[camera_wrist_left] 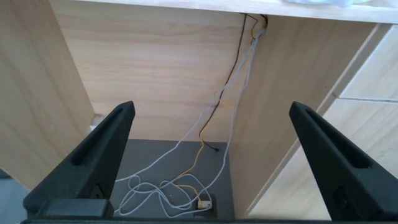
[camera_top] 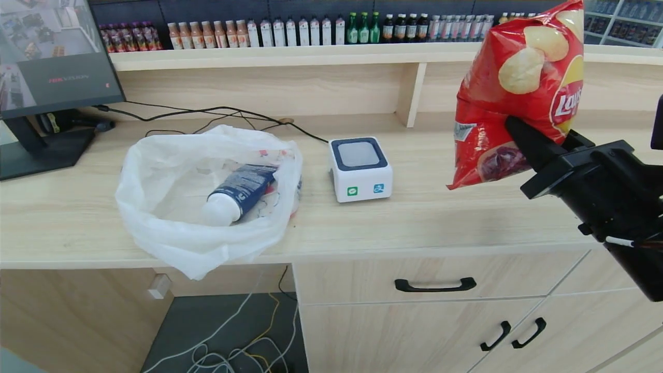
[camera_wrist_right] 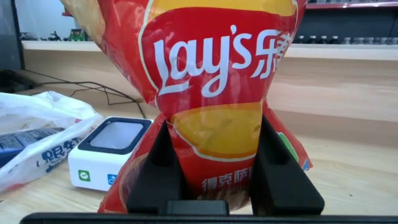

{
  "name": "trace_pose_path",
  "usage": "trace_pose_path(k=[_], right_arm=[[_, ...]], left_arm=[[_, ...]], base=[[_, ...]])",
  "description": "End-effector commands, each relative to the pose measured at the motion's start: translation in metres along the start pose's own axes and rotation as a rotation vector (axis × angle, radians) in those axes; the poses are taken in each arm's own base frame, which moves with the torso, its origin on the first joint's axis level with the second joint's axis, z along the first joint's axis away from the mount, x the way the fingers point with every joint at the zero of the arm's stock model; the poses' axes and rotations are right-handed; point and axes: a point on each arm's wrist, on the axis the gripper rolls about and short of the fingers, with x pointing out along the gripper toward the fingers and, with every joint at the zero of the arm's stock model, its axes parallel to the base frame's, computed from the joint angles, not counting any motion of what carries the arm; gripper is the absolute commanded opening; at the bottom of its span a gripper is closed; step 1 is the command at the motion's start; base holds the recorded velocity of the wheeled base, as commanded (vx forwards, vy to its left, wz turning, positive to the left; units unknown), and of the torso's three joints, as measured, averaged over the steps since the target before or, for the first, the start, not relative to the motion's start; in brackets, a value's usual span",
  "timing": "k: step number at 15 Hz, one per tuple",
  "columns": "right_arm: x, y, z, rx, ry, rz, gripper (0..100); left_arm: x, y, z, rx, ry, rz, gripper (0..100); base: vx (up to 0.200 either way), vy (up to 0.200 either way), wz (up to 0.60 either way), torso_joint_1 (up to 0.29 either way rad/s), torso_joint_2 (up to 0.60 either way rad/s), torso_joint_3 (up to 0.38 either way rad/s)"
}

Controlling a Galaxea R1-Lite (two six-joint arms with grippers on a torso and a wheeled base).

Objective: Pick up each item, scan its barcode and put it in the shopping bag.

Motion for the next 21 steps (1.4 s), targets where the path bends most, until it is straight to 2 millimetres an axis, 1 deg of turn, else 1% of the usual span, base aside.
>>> trace_pose_path(k=[1,5,13,16,18,19,21], right_arm=[[-0.001,0.0,0.002,0.0,-0.007,-0.001,0],[-0.006,0.0,0.004,-0.002,-0.004,-0.003,0],[-0.015,-0.003,0.006,-0.009,0.0,-0.014,0],[-0.02,-0.003,0.002,-0.016,0.024,-0.011,0],[-0.025,-0.004,0.003,-0.035,0.032,-0.013,0],[-0.029,-0.004,0.0,-0.047,0.053,-0.002,0],[-0.028,-0.003,0.002,-0.112,0.051,0.003,0]], left_arm=[[0.0,0.0,0.0,-0.002,0.0,0.0,100],[0.0,0.0,0.0,0.001,0.0,-0.001,100],[0.0,0.0,0.0,0.004,0.0,-0.001,100],[0.0,0.0,0.0,0.004,0.0,0.0,100],[0.0,0.0,0.0,0.004,0.0,0.0,100],[0.0,0.0,0.0,0.004,0.0,0.0,100],[0.0,0.0,0.0,0.004,0.0,0.0,100]], base=[[0.0,0.2,0.0,0.002,0.0,0.007],[0.0,0.2,0.0,-0.001,0.0,0.005],[0.0,0.0,0.0,0.0,0.0,0.0],[0.0,0.0,0.0,0.0,0.0,0.0],[0.0,0.0,0.0,0.0,0.0,0.0],[0.0,0.0,0.0,0.0,0.0,0.0],[0.0,0.0,0.0,0.0,0.0,0.0]])
